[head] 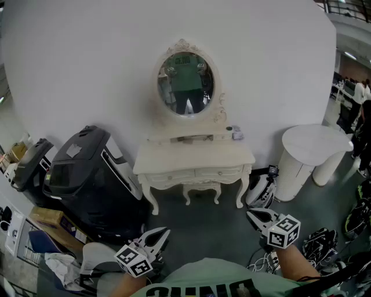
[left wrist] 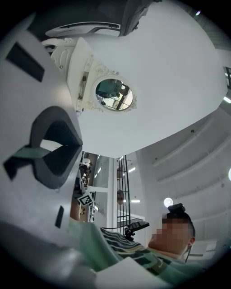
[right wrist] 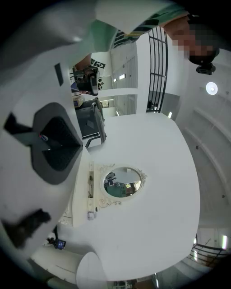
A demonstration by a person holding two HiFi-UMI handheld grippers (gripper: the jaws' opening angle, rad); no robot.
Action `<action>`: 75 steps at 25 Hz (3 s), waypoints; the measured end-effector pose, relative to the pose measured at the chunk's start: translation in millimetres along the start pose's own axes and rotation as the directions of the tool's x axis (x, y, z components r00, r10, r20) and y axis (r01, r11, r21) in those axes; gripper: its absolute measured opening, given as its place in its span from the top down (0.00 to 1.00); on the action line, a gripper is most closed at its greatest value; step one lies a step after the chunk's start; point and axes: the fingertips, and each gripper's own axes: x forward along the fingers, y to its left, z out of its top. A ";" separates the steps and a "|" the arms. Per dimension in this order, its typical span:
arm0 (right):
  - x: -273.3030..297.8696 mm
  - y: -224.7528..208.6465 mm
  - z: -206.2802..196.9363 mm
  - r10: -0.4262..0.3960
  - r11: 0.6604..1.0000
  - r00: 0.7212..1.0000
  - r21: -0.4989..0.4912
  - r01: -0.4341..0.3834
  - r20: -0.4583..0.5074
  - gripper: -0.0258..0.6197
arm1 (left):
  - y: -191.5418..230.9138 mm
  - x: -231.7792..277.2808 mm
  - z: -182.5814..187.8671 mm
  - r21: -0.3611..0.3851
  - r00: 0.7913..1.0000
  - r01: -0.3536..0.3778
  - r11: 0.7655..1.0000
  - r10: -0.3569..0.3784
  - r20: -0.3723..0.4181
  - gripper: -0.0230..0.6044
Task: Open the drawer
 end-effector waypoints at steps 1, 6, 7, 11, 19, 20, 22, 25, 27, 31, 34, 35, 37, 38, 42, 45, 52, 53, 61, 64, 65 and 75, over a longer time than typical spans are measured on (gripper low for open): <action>1.7 0.2 0.0 0.000 1.000 1.000 0.003 0.000 0.001 0.94 | 2.1 0.2 1.1 0.006 1.000 0.001 1.000 -0.001 -0.002 0.95; 10.0 -1.2 3.2 0.004 1.000 1.000 -0.005 -0.004 0.008 0.94 | 9.9 4.6 5.6 0.029 1.000 0.005 1.000 -0.004 -0.005 0.95; 10.9 -1.5 4.0 0.006 1.000 1.000 -0.008 -0.006 0.008 0.94 | 10.1 5.3 6.1 0.029 1.000 0.004 1.000 -0.004 -0.004 0.95; 14.1 -4.6 6.7 0.012 1.000 1.000 -0.003 -0.012 0.010 0.94 | 12.0 7.6 7.0 0.011 1.000 -0.007 1.000 0.007 0.000 0.95; 0.8 -19.0 11.4 0.047 0.997 0.998 0.050 -0.050 0.051 0.94 | -0.6 29.6 5.2 0.022 1.000 -0.016 1.000 0.016 -0.009 0.95; -3.6 -22.2 12.2 0.051 0.997 0.997 0.050 -0.054 0.055 0.94 | -5.0 34.6 4.7 0.020 1.000 -0.016 1.000 0.016 -0.010 0.95; -14.7 -30.9 12.6 0.057 0.997 0.996 0.057 -0.061 0.066 0.94 | -15.1 46.0 1.8 0.017 1.000 -0.014 1.000 0.014 -0.015 0.95; -33.7 -46.6 11.8 0.060 0.995 0.995 0.073 -0.066 0.082 0.94 | -29.4 63.9 -4.5 0.007 1.000 -0.011 1.000 0.012 -0.023 0.95; -45.1 -57.5 10.1 0.060 0.995 0.995 0.073 -0.066 0.081 0.94 | -36.7 75.5 -7.8 -0.003 1.000 -0.017 1.000 0.017 -0.021 0.95; -64.5 -77.4 0.7 0.070 0.993 0.994 0.094 -0.077 0.081 0.94 | -52.6 96.6 -18.5 -0.028 0.999 -0.027 0.999 0.026 -0.028 0.95; -69.8 -88.6 -1.2 0.084 0.990 0.993 0.103 -0.092 0.082 0.94 | -59.2 107.9 -26.1 -0.031 0.999 -0.035 0.999 0.034 -0.038 0.95; -69.5 -90.7 -0.5 0.091 0.990 0.992 0.102 -0.099 0.082 0.94 | -59.6 110.1 -27.6 -0.034 0.998 -0.040 0.999 0.038 -0.042 0.95; -66.3 -92.9 1.5 0.103 0.989 0.991 0.099 -0.111 0.083 0.94 | -57.9 112.0 -29.2 -0.040 0.998 -0.047 0.998 0.045 -0.047 0.95; -63.7 -93.9 2.6 0.107 0.988 0.991 0.099 -0.115 0.083 0.94 | -56.0 112.5 -29.5 -0.042 0.998 -0.050 0.998 0.047 -0.048 0.95; -43.2 -98.4 5.3 0.103 0.989 0.992 0.101 -0.109 0.069 0.94 | -40.3 111.6 -25.9 -0.041 0.998 -0.051 0.998 0.049 -0.044 0.95; -15.0 -92.5 9.3 0.095 0.991 0.994 0.087 -0.100 0.055 0.94 | -13.8 101.9 -18.7 -0.041 0.998 -0.049 0.998 0.048 -0.034 0.95; 73.6 -61.5 48.0 0.052 0.996 0.996 0.064 -0.057 0.079 0.94 | 77.5 77.4 25.5 -0.031 1.000 0.007 0.999 -0.008 -0.015 0.95; 85.0 -57.3 54.5 0.041 0.998 0.996 0.053 -0.046 0.082 0.94 | 90.7 74.6 33.8 -0.020 1.000 0.019 1.000 -0.019 -0.016 0.95; 170.1 -39.7 83.1 -0.034 0.998 0.994 0.064 0.028 0.107 0.94 | 185.0 52.9 81.0 0.020 0.998 0.064 0.998 -0.064 -0.007 0.95; 196.2 -35.1 83.3 -0.031 0.997 0.996 0.066 0.025 0.085 0.94 | 213.8 49.3 87.6 0.006 0.999 0.052 0.999 -0.053 0.005 0.95; 202.9 -35.2 83.9 -0.030 0.998 0.996 0.065 0.025 0.079 0.94 | 221.2 49.3 88.6 0.000 0.999 0.050 0.999 -0.050 0.007 0.95; 232.5 -108.4 89.8 0.000 0.996 0.996 0.088 -0.008 0.086 0.94 | 248.9 112.9 87.4 0.010 1.000 0.013 1.000 -0.013 -0.002 0.95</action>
